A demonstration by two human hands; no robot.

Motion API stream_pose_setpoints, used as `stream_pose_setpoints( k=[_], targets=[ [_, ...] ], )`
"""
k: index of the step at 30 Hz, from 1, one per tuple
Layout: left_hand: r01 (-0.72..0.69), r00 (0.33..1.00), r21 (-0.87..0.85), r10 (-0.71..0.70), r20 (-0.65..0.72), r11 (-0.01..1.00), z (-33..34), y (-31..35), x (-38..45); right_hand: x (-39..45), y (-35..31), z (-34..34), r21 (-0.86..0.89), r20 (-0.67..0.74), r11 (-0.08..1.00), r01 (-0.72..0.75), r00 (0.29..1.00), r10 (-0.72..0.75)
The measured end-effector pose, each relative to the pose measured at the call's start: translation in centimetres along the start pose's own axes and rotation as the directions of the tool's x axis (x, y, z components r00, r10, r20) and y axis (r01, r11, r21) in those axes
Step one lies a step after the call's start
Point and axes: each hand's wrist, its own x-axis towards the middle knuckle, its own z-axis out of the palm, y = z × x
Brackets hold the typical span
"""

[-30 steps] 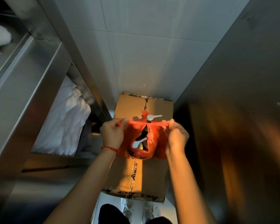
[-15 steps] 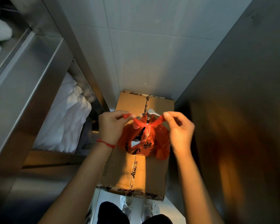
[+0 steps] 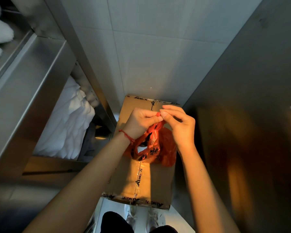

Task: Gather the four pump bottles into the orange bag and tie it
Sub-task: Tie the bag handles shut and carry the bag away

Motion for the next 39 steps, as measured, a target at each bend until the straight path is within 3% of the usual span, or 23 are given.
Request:
stream_pose_setpoints(
  k=[3,8,12,18,24,31,33,36,39],
  targets=[
    [0.018,1.000,-0.025,-0.018,0.020,1.000,0.1,0.4,0.1,-0.1,0.4,-0.3,0.064,0.045,0.994,-0.094,0.995,0.091],
    [-0.011,0.987,-0.048,0.003,-0.160,0.999,0.4,1.0,-0.2,-1.4,2.0,-0.5,0.105,0.193,0.958,-0.265,0.951,0.242],
    [-0.041,0.983,-0.011,0.038,-0.181,0.999,0.3,1.2,-0.4,-1.8,2.0,0.6,0.119,0.270,0.943,-0.310,0.924,0.270],
    [-0.049,0.985,0.039,0.055,-0.164,0.998,-0.4,0.9,0.0,-1.7,1.6,2.0,0.056,0.248,0.936,-0.347,0.913,0.324],
    [0.094,0.979,-0.023,-0.096,-0.182,0.995,-1.1,-0.2,-0.4,-2.5,0.8,1.8,0.027,0.279,0.911,-0.412,0.878,0.389],
    [0.131,0.974,0.006,-0.128,-0.187,0.991,-2.5,-0.9,-3.6,-4.8,0.1,1.7,-0.019,0.215,0.900,-0.436,0.877,0.429],
    [0.149,0.964,0.124,-0.117,-0.238,0.981,-3.2,-1.3,-5.3,-5.4,-0.1,1.4,-0.009,0.197,0.893,-0.449,0.875,0.442],
    [0.153,0.955,0.433,-0.020,-0.296,0.888,-4.0,-1.9,-8.2,-6.4,-0.5,1.2,0.009,0.187,0.881,-0.473,0.866,0.463],
    [0.103,0.963,0.555,0.056,-0.263,0.826,-4.0,-2.2,-11.2,-7.5,-1.1,0.9,0.020,0.186,0.874,-0.485,0.861,0.473]
  ],
)
